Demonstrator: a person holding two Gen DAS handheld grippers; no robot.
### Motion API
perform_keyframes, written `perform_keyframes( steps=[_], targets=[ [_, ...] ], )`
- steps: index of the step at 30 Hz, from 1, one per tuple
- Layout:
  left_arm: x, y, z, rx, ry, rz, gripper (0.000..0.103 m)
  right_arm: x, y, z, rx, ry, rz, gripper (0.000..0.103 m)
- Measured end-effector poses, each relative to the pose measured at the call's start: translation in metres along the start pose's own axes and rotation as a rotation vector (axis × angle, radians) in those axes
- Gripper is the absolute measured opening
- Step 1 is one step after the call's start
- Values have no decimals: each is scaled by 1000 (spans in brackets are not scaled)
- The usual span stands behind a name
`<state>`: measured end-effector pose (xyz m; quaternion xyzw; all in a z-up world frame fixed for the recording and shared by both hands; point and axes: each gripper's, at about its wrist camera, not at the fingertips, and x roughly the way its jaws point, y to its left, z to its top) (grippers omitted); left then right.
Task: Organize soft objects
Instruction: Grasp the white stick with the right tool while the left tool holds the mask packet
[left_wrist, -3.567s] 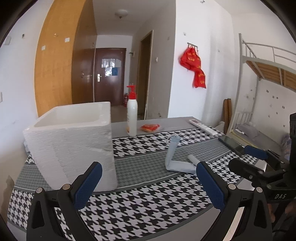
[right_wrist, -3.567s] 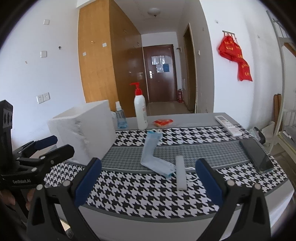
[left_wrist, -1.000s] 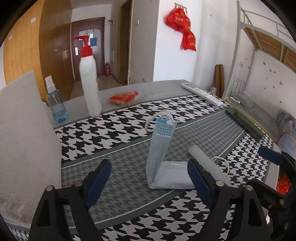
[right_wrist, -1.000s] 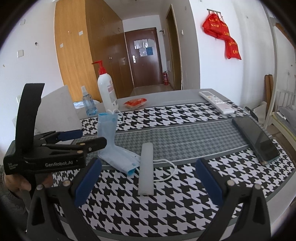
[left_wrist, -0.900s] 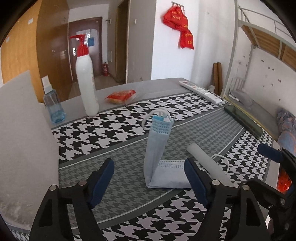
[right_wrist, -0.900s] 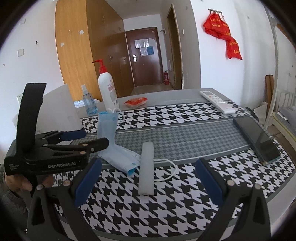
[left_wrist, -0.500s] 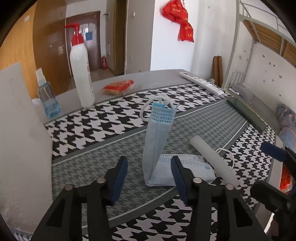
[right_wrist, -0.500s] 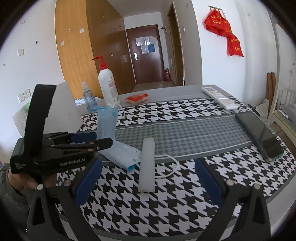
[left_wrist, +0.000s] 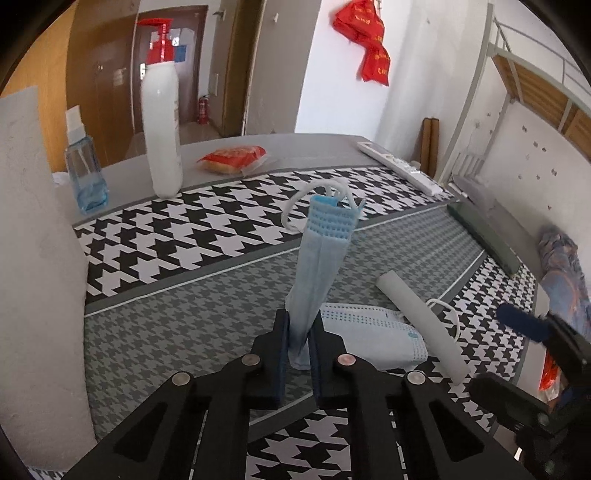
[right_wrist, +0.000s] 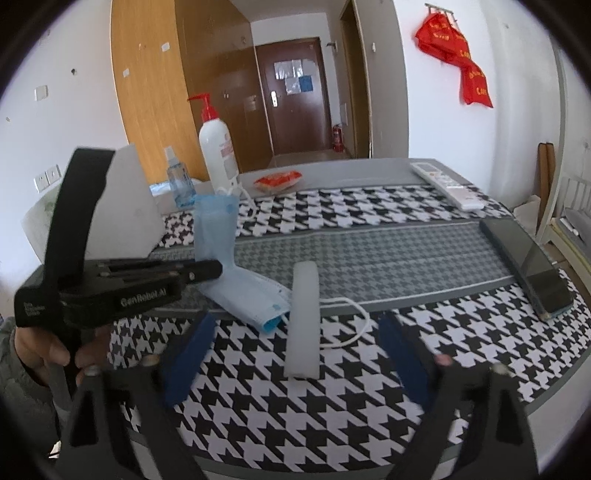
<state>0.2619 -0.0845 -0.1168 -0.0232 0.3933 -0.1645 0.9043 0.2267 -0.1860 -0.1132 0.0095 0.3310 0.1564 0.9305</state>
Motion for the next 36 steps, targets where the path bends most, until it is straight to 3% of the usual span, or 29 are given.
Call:
perform_keyframes(
  steps=[3, 5, 11, 19, 22, 32, 36],
  targets=[
    [-7, 0, -2, 8, -25, 8, 10, 4, 2, -2, -9, 29, -6, 69],
    [-11, 0, -3, 15, -36, 15, 10, 7, 3, -3, -15, 45, -17, 68],
    [-19, 0, -5, 27, -55, 42, 10, 11, 6, -5, -26, 76, -39, 54],
    [-24, -1, -8, 41, -68, 54, 10, 21, 5, -8, -28, 122, -60, 52],
    [-24, -2, -8, 41, -67, 52, 10, 21, 6, -7, -36, 122, -76, 42],
    [-22, -1, -7, 40, -64, 55, 10, 33, 2, -5, -38, 153, -88, 41],
    [-23, -3, -7, 49, -73, 59, 10, 34, 2, -5, -44, 156, -97, 24]
  ],
)
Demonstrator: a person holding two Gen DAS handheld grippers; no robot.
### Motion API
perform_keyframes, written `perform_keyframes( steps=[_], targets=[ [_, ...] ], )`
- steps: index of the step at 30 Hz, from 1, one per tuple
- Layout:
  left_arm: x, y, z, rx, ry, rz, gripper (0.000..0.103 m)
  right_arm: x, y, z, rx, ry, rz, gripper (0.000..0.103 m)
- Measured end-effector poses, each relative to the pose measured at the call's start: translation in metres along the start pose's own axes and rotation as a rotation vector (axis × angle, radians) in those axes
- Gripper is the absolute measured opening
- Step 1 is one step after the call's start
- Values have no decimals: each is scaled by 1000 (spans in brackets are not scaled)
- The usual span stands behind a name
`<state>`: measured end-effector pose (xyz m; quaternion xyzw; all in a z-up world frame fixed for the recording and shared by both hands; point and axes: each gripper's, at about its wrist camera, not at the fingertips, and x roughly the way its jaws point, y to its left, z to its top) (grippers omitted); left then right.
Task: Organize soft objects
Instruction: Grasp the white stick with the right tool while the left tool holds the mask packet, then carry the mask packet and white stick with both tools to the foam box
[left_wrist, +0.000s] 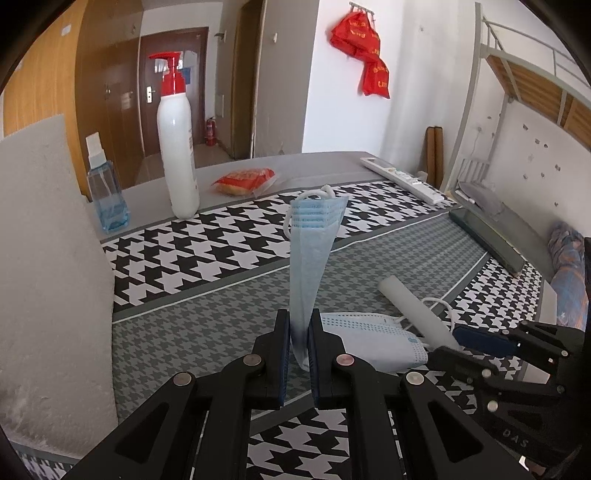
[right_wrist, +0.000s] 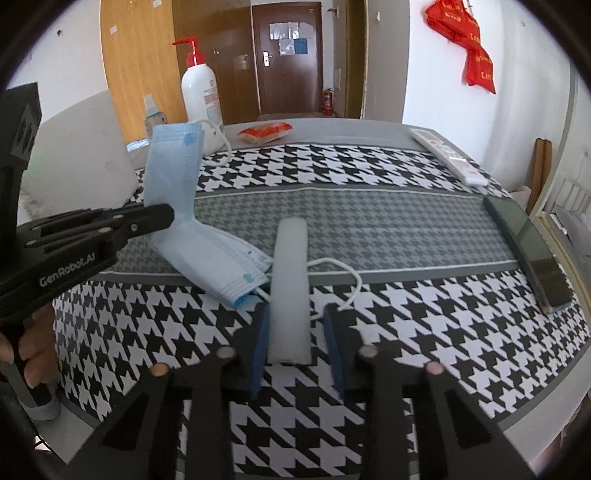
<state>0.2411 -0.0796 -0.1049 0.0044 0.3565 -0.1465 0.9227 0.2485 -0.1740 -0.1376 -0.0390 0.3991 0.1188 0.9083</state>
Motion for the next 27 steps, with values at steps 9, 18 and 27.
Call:
perform_keyframes(
  steps=[9, 18, 27],
  targets=[
    [-4, -2, -1, 7, -19, 9, 10, -15, -3, -1, 33, -27, 20, 21],
    [-10, -4, -2, 17, -42, 13, 10, -39, -11, 3, 72, -77, 27, 21],
    [-16, -8, 0, 23, -64, 3, 10, -56, -11, 5, 87, -130, 34, 21]
  ],
)
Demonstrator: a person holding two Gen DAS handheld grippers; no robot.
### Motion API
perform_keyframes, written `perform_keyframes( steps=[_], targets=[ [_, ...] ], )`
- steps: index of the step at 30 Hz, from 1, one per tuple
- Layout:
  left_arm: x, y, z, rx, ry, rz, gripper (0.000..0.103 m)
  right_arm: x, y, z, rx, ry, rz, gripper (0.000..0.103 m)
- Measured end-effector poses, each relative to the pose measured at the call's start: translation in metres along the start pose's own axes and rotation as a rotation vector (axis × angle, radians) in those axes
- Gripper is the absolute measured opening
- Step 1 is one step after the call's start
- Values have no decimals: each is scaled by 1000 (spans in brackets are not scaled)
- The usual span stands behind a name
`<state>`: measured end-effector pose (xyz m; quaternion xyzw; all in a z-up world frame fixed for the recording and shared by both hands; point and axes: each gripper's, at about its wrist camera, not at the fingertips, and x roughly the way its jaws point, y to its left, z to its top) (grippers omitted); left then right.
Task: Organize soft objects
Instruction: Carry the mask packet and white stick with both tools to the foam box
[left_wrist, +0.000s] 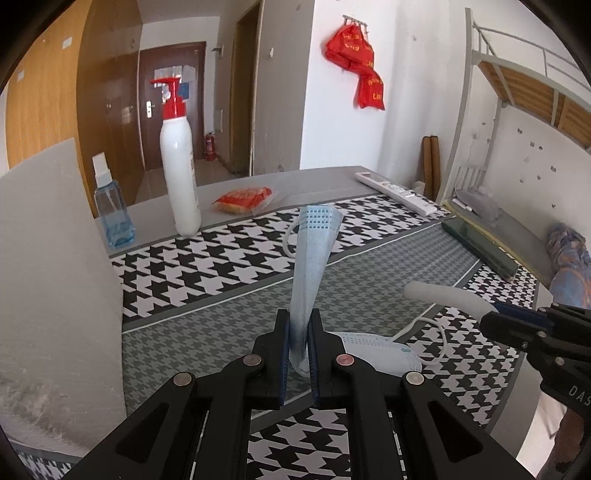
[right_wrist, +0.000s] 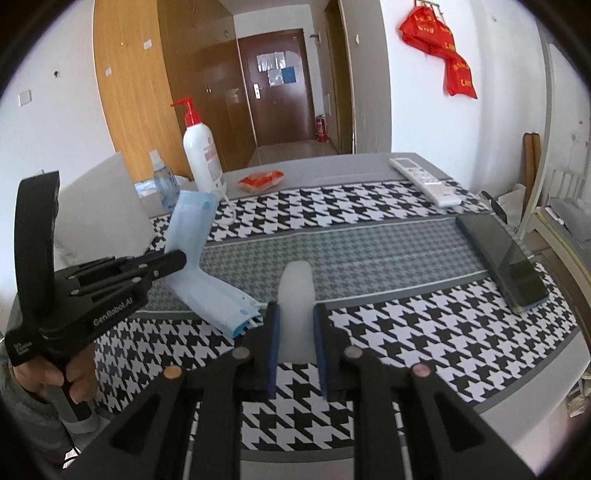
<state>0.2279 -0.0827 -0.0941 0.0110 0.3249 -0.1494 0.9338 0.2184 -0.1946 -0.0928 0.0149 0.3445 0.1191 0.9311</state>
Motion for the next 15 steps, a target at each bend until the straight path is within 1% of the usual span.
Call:
perform_keyframes(
  steps=[8, 15],
  targets=[
    [-17, -5, 3, 2, -24, -5, 10, -12, -4, 3, 6, -39, 6, 21],
    [-33, -3, 4, -10, -47, 13, 10, -22, -4, 3, 4, -66, 19, 21]
  ],
)
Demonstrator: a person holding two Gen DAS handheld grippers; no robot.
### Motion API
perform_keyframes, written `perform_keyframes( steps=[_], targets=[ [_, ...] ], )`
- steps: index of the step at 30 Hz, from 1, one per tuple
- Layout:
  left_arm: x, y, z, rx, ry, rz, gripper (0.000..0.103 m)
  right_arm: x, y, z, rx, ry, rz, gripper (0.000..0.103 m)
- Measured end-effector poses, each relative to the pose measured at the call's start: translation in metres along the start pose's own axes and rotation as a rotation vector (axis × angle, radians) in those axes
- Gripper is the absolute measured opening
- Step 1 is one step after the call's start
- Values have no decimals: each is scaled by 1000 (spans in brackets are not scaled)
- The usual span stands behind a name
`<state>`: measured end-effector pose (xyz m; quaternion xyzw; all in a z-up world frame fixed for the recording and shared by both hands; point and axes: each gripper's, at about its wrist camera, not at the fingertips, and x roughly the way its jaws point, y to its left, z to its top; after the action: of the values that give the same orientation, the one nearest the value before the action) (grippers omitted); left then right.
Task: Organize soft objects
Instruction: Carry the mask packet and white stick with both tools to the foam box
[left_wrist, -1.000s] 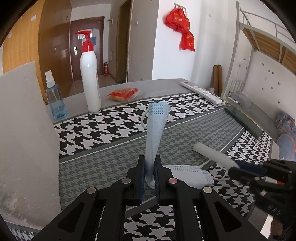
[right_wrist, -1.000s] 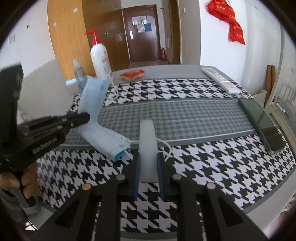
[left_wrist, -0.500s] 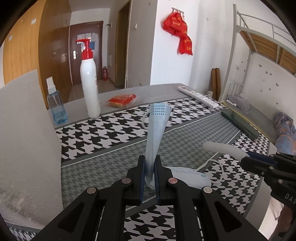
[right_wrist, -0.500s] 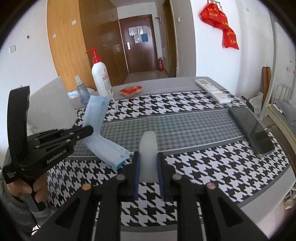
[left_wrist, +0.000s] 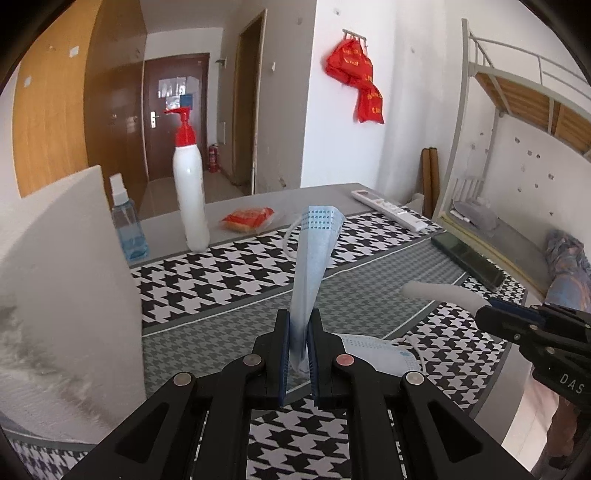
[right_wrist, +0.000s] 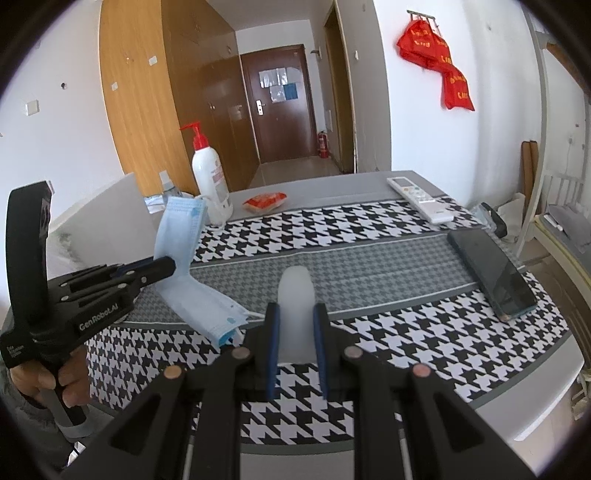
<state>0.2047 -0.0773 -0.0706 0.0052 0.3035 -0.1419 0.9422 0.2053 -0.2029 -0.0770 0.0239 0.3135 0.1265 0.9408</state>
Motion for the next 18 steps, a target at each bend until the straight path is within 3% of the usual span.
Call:
perform_keyframes(
  steps=[18],
  targets=[
    [-47, 1, 17, 23, -83, 51, 10, -24, 12, 12, -39, -62, 19, 21]
  ],
)
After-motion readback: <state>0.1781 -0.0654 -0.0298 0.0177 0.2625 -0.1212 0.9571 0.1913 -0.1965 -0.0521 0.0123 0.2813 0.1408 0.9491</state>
